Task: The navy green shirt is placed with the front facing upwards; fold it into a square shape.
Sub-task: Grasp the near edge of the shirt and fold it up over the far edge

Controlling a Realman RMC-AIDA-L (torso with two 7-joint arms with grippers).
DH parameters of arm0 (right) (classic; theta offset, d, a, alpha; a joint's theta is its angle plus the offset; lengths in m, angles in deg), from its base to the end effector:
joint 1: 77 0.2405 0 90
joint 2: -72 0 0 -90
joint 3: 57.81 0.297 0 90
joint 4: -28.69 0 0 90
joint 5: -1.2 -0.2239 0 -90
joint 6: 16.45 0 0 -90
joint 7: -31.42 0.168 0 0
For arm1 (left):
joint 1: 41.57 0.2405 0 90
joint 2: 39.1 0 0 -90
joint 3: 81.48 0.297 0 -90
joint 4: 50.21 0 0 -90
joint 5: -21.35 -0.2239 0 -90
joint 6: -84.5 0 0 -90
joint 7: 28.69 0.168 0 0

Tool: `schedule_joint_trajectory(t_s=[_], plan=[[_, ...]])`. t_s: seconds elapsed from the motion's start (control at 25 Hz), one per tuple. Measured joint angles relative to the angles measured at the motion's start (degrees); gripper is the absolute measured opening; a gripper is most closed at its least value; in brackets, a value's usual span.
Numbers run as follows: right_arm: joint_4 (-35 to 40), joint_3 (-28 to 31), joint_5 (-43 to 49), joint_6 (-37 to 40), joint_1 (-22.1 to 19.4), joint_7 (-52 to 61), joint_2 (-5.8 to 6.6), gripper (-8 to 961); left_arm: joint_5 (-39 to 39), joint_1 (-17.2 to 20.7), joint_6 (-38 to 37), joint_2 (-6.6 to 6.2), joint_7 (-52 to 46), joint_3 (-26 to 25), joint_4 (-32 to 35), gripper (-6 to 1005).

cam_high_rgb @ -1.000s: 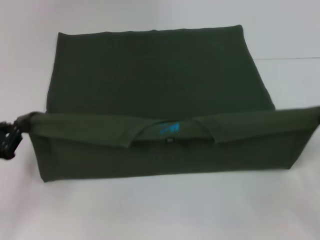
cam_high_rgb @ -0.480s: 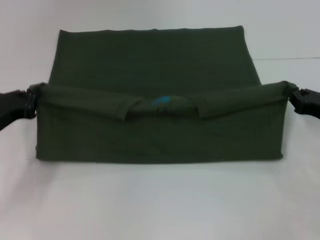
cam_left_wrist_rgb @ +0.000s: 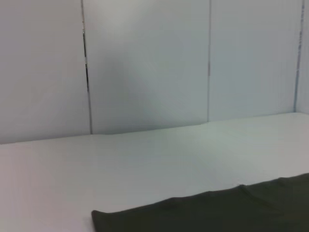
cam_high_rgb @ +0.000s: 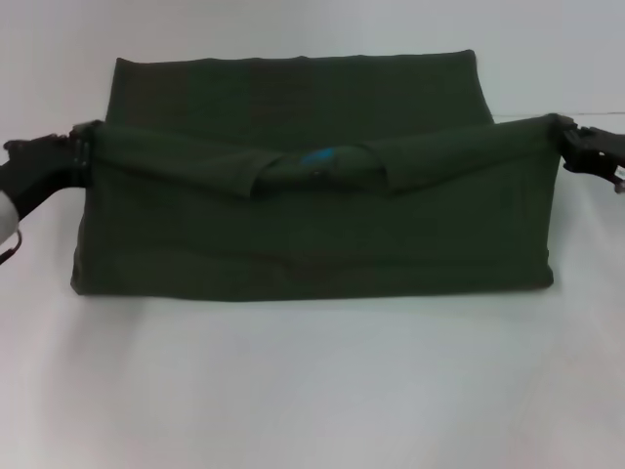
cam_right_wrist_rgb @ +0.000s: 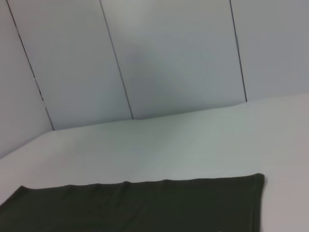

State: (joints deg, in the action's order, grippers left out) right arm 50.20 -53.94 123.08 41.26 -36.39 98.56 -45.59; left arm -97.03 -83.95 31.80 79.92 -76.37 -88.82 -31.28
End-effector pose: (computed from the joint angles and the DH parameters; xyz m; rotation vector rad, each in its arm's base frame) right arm 0.3571 0.4606 0.0023 -1.9111 0.9056 0.6695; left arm -0.3511 0.4703 -0.0104 -1.9031 -0.6744 -0.5193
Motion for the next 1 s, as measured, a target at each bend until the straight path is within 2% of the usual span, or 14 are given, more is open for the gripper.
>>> schedule_joint_trajectory(t_s=[0.24, 0.44, 0.64, 1.0], plan=[[-0.30, -6.92, -1.19, -7.21, 2.95, 1.92, -0.06, 43, 2.75, -2.29, 5.09, 0.55, 2.87, -0.03, -1.09, 18], [-0.79, -7.65, -1.27, -11.20, 5.26, 1.61, 0.08, 43, 3.94, -4.74, 10.86, 0.58, 5.69, -0.04, -2.79, 18], [-1.56, -8.59, -1.30, -15.46, 6.89, 1.27, 0.31, 43, 6.17, -6.08, 13.45, 0.57, 8.52, -0.05, -4.03, 19], [-3.84, -9.61, -1.31, -18.44, 8.02, -1.81, -0.42, 43, 7.18, -6.94, 15.72, 0.81, 9.29, -0.37, -5.03, 20]])
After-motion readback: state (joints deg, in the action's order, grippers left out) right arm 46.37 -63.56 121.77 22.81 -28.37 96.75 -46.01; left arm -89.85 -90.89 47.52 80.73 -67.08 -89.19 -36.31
